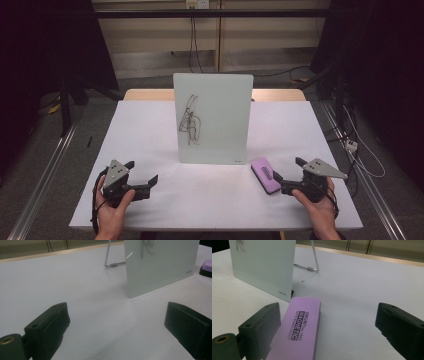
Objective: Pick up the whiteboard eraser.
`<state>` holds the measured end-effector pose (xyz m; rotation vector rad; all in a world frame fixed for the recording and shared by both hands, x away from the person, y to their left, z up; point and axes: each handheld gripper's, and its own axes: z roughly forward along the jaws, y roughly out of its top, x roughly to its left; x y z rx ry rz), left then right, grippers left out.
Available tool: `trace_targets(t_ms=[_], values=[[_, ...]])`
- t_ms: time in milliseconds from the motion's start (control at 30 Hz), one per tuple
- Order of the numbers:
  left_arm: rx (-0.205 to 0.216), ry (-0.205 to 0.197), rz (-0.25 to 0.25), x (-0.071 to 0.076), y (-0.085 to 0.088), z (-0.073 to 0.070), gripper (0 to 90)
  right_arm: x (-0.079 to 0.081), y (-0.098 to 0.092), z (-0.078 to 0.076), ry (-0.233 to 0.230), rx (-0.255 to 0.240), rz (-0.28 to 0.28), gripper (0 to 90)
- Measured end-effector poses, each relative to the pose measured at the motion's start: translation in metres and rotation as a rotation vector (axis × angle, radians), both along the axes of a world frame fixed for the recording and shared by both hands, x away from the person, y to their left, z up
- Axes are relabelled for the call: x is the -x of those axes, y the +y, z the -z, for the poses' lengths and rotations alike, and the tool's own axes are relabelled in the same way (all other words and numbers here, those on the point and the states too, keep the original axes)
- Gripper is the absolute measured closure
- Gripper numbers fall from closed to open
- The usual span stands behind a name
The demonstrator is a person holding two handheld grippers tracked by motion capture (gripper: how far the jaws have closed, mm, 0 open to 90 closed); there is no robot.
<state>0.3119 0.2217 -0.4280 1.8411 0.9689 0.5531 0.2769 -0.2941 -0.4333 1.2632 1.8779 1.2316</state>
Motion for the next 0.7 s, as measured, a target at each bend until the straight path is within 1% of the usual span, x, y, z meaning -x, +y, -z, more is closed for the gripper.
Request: trace_targets(t_ms=[100,133,300,433,467,567,600,633,667,700], values=[[-0.003,0.006,-0.007,0.0,0.0,0.0002,5.7,-0.0016,0.0,0.0005,0.015,0.006,-0.007,6.4],[-0.006,0.01,-0.009,-0.0003,0.0003,0.0005,5.8,-0.0021,0.0,0.0006,0.019,0.0,-0.006,6.3],[0.003,0.014,-0.014,-0.0003,0.0018,0.0007,5.8,-0.0032,-0.0005,-0.0006,0.022,-0.005,-0.011,6.2],[-0.004,0.019,-0.017,-0.0003,0.0026,0.0009,5.8,-0.0037,-0.0003,-0.0012,0.027,-0.003,-0.017,5.7],[0.003,0.018,-0.02,-0.0003,0.0022,0.0013,5.8,-0.0037,-0.0001,-0.0016,0.03,-0.001,-0.023,6.1],[0.003,0.022,-0.022,-0.0001,0.0023,0.0017,5.8,-0.0033,0.0004,-0.0038,0.032,0.015,-0.034,6.1],[0.0,0.026,-0.023,-0.0002,0.0023,0.0018,5.8,-0.0035,0.0008,-0.0047,0.041,0.029,-0.022,6.9],[0.0,0.029,-0.023,-0.0005,0.0022,0.0021,5.8,-0.0048,0.0012,-0.0055,0.061,0.048,-0.008,6.2],[-0.001,0.032,-0.024,-0.001,0.0021,0.0025,5.8,-0.006,0.0006,-0.006,0.068,0.047,-0.019,4.5],[-0.001,0.033,-0.025,-0.0015,0.002,0.0029,5.8,-0.0063,-0.0002,-0.0066,0.07,0.038,-0.032,4.8]])
